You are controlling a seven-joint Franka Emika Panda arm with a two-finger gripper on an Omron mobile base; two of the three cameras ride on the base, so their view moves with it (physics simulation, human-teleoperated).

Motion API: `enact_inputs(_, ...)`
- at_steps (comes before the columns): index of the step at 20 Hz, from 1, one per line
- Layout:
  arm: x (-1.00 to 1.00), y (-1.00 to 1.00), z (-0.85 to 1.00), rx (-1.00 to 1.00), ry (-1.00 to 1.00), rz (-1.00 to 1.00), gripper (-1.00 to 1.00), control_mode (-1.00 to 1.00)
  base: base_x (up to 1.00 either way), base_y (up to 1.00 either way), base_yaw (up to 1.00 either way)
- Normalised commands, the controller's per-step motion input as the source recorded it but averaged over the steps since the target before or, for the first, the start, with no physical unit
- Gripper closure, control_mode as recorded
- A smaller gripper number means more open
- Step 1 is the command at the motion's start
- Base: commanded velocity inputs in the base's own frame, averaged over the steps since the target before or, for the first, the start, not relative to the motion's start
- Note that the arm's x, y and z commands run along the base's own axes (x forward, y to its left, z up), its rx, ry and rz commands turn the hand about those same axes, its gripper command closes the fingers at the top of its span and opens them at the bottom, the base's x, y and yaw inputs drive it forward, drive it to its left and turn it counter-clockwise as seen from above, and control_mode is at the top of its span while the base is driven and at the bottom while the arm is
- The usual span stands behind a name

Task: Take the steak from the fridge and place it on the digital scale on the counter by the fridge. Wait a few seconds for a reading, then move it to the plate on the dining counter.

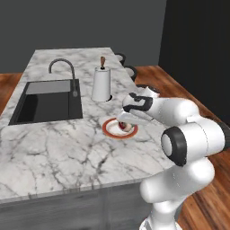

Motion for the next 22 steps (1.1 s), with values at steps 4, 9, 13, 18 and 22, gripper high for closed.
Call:
enact_inputs(4,0.42,0.12,-0.2,0.0,0.0,0.05,1.0,-1.0,0.0,0.0,0.0)
enact_inputs(9,0.45,0.09,-0.24,0.0,0.0,0.05,1.0,-1.0,0.0,0.0,0.0)
enact_inputs(13,0.36,0.01,-0.26,0.01,0.0,0.04,1.0,-1.0,0.0,0.0,0.0)
enact_inputs(18,0.25,0.0,-0.31,0.0,0.0,0.03,1.0,-1.0,0.0,0.0,0.0)
enact_inputs(22,0.01,0.01,-0.39,0.0,0.0,0.0,1.0,-1.0,0.0,0.0,0.0)
